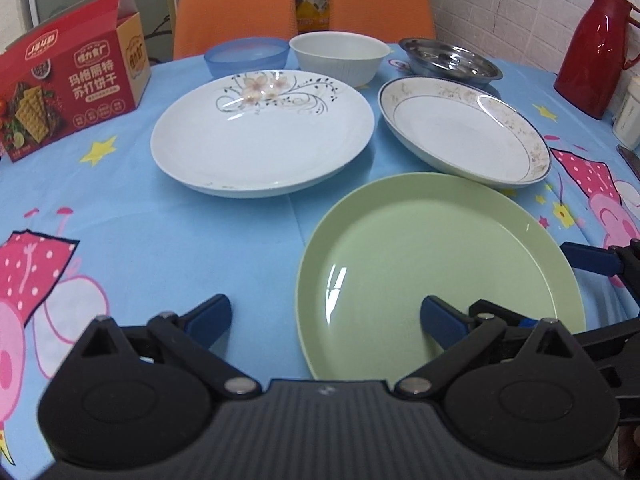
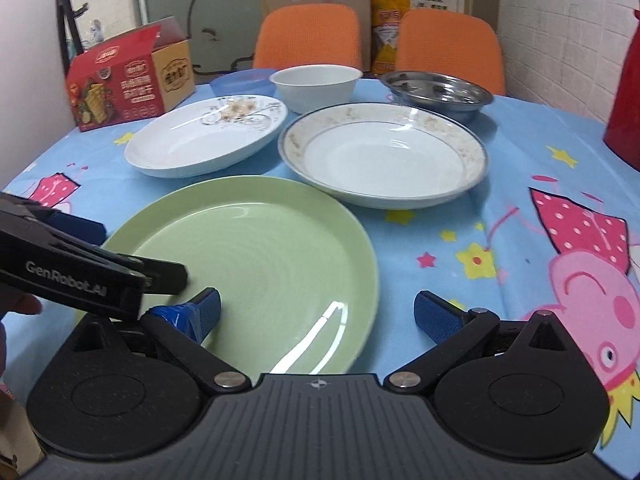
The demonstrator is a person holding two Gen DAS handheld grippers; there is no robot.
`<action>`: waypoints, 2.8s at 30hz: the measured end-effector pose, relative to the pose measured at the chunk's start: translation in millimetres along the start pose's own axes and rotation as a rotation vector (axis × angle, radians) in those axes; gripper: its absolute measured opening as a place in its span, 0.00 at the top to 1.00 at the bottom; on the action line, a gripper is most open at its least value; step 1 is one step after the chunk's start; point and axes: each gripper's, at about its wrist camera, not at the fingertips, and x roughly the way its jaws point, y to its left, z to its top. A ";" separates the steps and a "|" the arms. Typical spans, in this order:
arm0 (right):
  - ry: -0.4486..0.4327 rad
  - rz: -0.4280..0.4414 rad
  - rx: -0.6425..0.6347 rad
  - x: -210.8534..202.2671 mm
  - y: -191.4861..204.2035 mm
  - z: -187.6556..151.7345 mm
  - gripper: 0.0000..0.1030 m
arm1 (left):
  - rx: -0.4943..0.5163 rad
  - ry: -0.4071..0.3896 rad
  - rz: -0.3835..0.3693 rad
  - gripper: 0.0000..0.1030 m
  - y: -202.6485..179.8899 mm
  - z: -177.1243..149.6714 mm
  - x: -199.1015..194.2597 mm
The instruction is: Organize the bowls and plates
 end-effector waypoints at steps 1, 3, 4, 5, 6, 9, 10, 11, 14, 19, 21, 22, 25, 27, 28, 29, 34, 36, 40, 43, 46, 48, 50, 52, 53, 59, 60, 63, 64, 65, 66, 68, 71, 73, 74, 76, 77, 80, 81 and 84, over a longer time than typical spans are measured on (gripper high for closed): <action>-0.008 0.008 0.000 1.5 0.2 -0.3 0.11 | 0.006 -0.002 -0.006 0.02 0.8 -0.5 -0.3; -0.018 0.029 -0.011 1.7 -0.9 -1.8 0.11 | 0.013 -0.007 -0.007 0.02 1.2 -3.2 -1.7; -0.023 0.035 -0.014 0.2 -1.8 -3.6 0.12 | 0.014 -0.011 -0.008 0.03 1.3 -4.7 -2.6; -0.028 0.038 -0.017 -0.9 -2.1 -5.2 0.12 | 0.011 -0.017 -0.009 0.03 1.6 -5.7 -3.2; -0.031 0.037 -0.017 -1.3 -1.5 -5.7 0.11 | 0.006 -0.023 -0.006 0.04 1.2 -6.4 -3.5; -0.046 0.011 -0.002 0.7 6.0 -5.5 0.14 | 0.000 -0.050 -0.038 0.25 -0.9 -6.7 -8.2; -0.051 0.003 0.008 0.9 8.7 -5.6 0.15 | 0.005 -0.053 -0.059 0.38 -1.8 -7.0 -11.0; -0.052 0.004 0.008 1.2 12.0 -5.2 0.16 | 0.010 -0.054 -0.074 0.50 -2.5 -7.8 -13.4; -0.053 0.002 0.010 0.2 20.0 -6.7 0.16 | 0.005 -0.053 -0.092 0.54 -2.0 -11.9 -18.3; -0.038 -0.016 0.048 -5.9 31.3 -9.3 0.16 | -0.038 -0.046 -0.111 0.51 8.8 -20.1 -28.3; -0.027 -0.016 0.050 -7.5 39.2 -9.1 0.16 | -0.068 -0.048 -0.087 0.51 15.9 -22.6 -34.5; -0.029 -0.002 0.051 -9.6 44.5 -9.1 0.15 | -0.063 -0.068 -0.049 0.50 18.6 -23.9 -38.5; -0.062 0.030 -0.002 -16.4 72.0 -8.0 0.14 | -0.090 -0.086 0.015 0.50 37.7 -27.7 -48.1; -0.072 0.044 -0.014 -13.0 85.4 -5.8 0.14 | -0.125 -0.074 0.028 0.50 55.7 -30.6 -48.9; -0.067 0.065 -0.010 -8.6 90.0 -3.8 0.14 | -0.137 -0.066 0.046 0.50 63.3 -31.5 -48.2; -0.054 0.090 -0.007 -3.2 94.6 -2.0 0.14 | -0.147 -0.062 0.058 0.50 69.1 -33.0 -48.2; -0.049 0.131 -0.022 0.9 114.5 5.2 0.14 | -0.171 -0.091 0.069 0.50 87.0 -31.6 -58.0; -0.064 0.126 -0.024 -2.8 117.9 8.8 0.14 | -0.164 -0.099 0.072 0.50 89.0 -30.1 -60.2; -0.028 0.137 -0.015 6.2 120.8 8.2 0.14 | -0.169 -0.063 0.081 0.50 95.3 -35.0 -47.8; -0.020 0.138 -0.032 14.5 125.8 4.2 0.13 | -0.164 -0.077 0.098 0.49 95.3 -37.4 -43.1; -0.020 0.117 -0.069 16.2 130.6 3.8 0.13 | -0.163 -0.079 0.102 0.48 93.8 -36.9 -42.5; -0.018 0.132 -0.059 14.1 126.0 3.7 0.13 | -0.166 -0.084 0.090 0.48 93.5 -38.0 -42.1; -0.018 0.144 -0.037 12.7 121.4 4.3 0.13 | -0.161 -0.090 0.091 0.45 90.8 -36.7 -40.6; -0.018 0.144 -0.049 13.8 120.0 5.0 0.14 | -0.172 -0.089 0.066 0.28 93.3 -34.5 -39.3; -0.016 0.155 -0.054 13.4 117.9 6.3 0.15 | -0.190 -0.096 0.050 0.17 97.3 -33.2 -41.3; -0.128 0.106 -0.018 -3.9 78.9 38.4 0.15 | -0.267 -0.205 0.053 0.16 129.3 -9.2 -61.6; -0.147 0.100 -0.015 -0.8 71.9 49.1 0.15 | -0.286 -0.200 0.047 0.16 135.0 -2.8 -59.3; -0.186 0.094 -0.018 20.0 57.5 79.2 0.15 | -0.313 -0.185 0.046 0.16 143.9 13.2 -49.1; -0.186 0.093 -0.025 31.4 54.7 89.3 0.15 | -0.315 -0.179 0.049 0.16 146.0 18.1 -44.2; -0.184 0.099 -0.031 43.8 52.4 99.1 0.15 | -0.317 -0.171 0.052 0.16 147.2 21.7 -39.5; -0.177 0.101 -0.033 54.9 50.8 106.9 0.15 | -0.315 -0.164 0.052 0.16 148.0 25.4 -34.7; -0.150 0.112 -0.037 79.3 46.9 121.6 0.15 | -0.304 -0.143 0.041 0.16 149.5 34.0 -23.2; -0.093 0.133 -0.037 110.4 45.7 134.3 0.15 | -0.279 -0.109 0.006 0.16 152.1 52.7 -4.8; -0.045 0.155 -0.031 127.1 45.8 137.3 0.15 | -0.279 -0.092 -0.012 0.16 155.6 65.4 5.8; -0.023 0.161 -0.027 133.3 46.2 137.5 0.15 | -0.278 -0.091 -0.015 0.16 157.7 70.7 9.2; -0.010 0.165 -0.032 138.5 49.2 135.9 0.14 | -0.273 -0.100 -0.019 0.16 160.8 77.6 12.6; -0.008 0.153 -0.041 139.3 52.4 136.3 0.14 | -0.270 -0.104 -0.019 0.16 162.1 79.6 13.7; -0.012 0.130 -0.025 140.1 57.4 136.8 0.13 | -0.270 -0.103 -0.010 0.16 166.6 81.8 18.3; -0.013 0.136 -0.013 140.4 58.5 137.6 0.13 | -0.275 -0.098 -0.007 0.16 168.7 81.3 20.6; -0.015 0.189 -0.021 143.0 66.4 139.0 0.13 | -0.304 -0.078 0.003 0.16 174.2 79.5 26.0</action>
